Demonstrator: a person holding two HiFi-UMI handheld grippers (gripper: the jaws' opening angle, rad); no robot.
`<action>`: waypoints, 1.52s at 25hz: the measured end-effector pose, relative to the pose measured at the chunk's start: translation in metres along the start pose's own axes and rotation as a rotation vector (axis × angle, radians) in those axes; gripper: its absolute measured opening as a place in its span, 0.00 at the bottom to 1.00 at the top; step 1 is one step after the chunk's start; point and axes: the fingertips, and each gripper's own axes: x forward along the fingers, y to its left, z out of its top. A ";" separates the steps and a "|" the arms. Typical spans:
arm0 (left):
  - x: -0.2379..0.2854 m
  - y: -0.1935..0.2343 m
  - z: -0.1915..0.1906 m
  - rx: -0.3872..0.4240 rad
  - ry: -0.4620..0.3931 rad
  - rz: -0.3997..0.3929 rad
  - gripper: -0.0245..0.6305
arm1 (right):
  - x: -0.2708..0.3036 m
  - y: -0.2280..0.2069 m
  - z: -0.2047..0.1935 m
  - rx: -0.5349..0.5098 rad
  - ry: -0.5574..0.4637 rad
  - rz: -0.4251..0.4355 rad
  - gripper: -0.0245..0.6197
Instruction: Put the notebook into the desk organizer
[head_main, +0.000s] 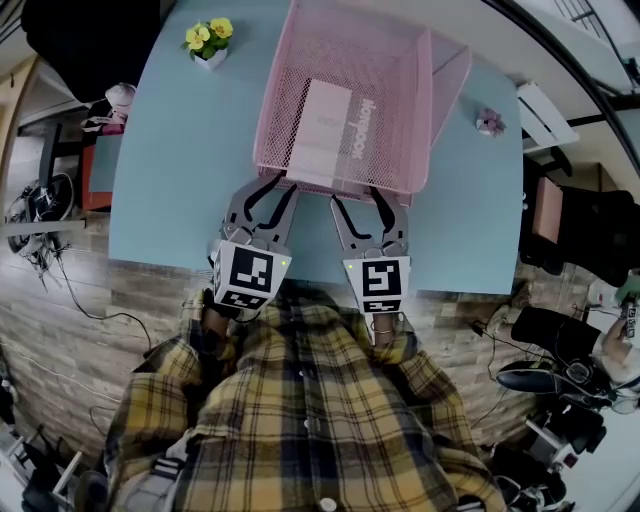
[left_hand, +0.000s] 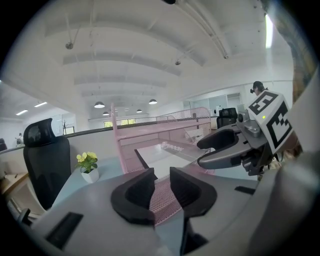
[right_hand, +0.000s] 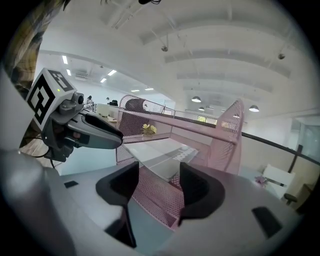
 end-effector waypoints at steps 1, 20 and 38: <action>-0.002 0.000 0.001 -0.002 -0.004 0.002 0.17 | -0.002 0.000 0.001 0.003 -0.005 0.002 0.44; -0.068 -0.026 0.031 -0.137 -0.153 -0.021 0.12 | -0.078 -0.003 0.036 0.187 -0.176 0.036 0.27; -0.098 -0.045 0.027 -0.231 -0.187 -0.072 0.03 | -0.123 -0.001 0.019 0.293 -0.179 0.051 0.05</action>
